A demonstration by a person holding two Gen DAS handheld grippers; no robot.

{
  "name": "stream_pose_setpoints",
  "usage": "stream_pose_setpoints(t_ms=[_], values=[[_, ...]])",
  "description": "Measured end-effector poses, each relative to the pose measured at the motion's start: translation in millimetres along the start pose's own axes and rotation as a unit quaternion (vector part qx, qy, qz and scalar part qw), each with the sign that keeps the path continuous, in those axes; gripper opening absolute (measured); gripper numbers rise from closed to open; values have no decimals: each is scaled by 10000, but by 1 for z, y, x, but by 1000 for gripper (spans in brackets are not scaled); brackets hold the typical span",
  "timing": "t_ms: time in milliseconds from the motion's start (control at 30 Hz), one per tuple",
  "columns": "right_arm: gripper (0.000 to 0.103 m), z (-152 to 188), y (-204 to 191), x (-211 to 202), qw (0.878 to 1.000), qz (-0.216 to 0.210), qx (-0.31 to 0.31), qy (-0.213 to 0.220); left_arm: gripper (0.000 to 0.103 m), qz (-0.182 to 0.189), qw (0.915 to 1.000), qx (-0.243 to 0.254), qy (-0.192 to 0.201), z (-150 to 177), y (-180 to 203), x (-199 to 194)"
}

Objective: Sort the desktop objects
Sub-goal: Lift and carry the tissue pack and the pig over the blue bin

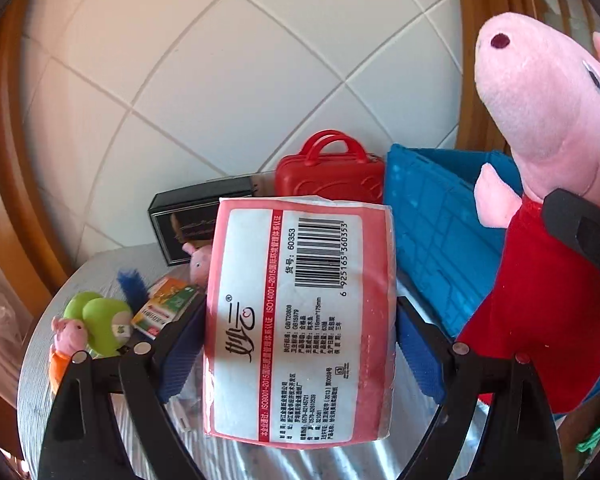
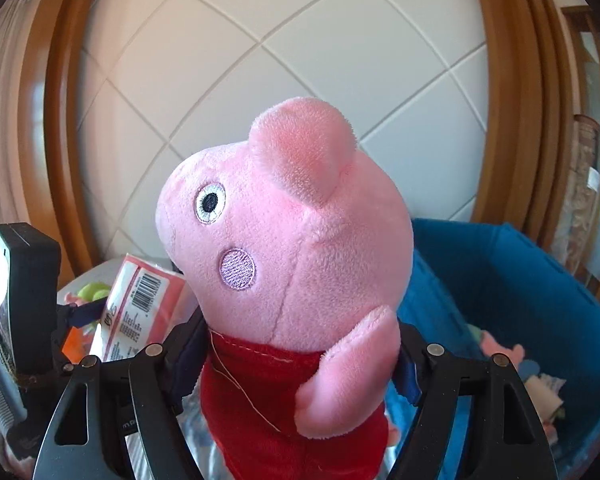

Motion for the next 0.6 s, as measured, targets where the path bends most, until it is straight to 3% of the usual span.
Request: stream_pose_setpoints(t_ms=[333, 600], values=[[77, -36, 147, -64, 9930, 972, 324, 593, 90, 943, 9946, 164, 409, -65, 161, 2], [77, -44, 263, -62, 9866, 1481, 371, 581, 90, 1379, 9901, 221, 168, -84, 270, 25]])
Point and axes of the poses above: each gripper's, at about its wrist camera, not at the fingertips, and x roughly the way its jaws point, y to its right, z to its underside, the point moved 6 cm from there along x, roughly the way its jaws point, and after that the axes turned 12 degrees about y, right-handed, at the moved point
